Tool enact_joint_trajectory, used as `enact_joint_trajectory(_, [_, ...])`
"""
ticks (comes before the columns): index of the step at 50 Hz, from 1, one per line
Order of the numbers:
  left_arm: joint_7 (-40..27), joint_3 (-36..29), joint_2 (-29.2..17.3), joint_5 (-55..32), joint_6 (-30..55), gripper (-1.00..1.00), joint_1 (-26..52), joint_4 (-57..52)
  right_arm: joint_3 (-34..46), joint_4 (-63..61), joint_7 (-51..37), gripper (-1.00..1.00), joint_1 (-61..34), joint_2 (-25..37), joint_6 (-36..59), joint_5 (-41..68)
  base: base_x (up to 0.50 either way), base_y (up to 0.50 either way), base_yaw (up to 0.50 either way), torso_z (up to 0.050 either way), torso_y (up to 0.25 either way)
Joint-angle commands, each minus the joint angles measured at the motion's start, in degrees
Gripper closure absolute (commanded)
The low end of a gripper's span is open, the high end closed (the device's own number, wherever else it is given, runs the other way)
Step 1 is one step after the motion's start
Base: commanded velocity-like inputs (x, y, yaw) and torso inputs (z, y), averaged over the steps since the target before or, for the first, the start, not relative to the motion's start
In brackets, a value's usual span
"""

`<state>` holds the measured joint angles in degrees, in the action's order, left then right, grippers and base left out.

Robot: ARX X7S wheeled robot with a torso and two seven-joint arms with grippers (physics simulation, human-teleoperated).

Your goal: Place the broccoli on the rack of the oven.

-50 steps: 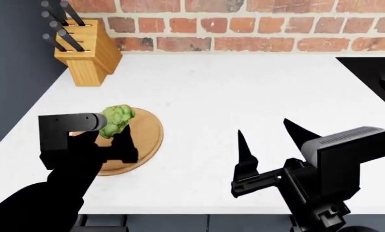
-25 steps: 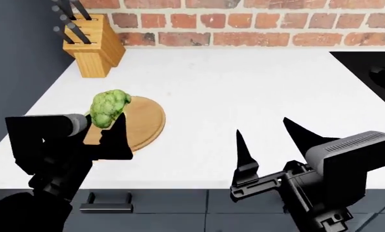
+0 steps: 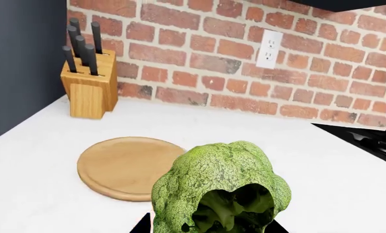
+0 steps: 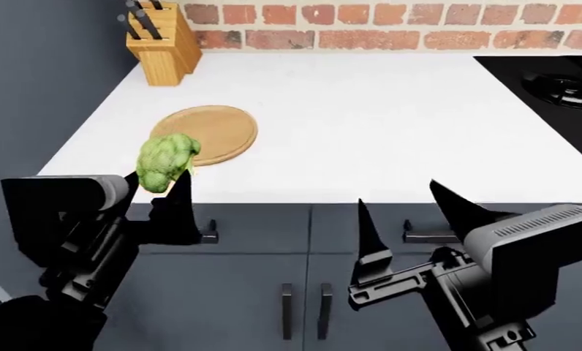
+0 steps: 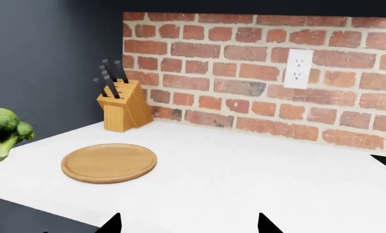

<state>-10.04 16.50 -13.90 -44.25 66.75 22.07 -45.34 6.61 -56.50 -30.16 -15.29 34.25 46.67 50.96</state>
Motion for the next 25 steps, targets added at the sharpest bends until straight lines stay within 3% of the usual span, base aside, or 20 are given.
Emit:
enact_joint_trajectory(1, [-0.6, -0.3, -0.2, -1.0, -0.7, 1.00, 0.3, 0.3, 0.3, 0.1, -0.5, -1.00, 0.8, 0.4, -0.9, -0.4, -0.50, 0.00, 0.00, 0.000, 0.000])
enact_joint_trajectory(25, [-2.1, -1.2, -0.7, -3.1, 0.8, 1.00, 2.0, 0.5, 0.8, 1.1, -1.3, -1.00, -0.4, 1.0, -1.2, 1.0, -0.49, 0.00, 0.00, 0.000, 0.000])
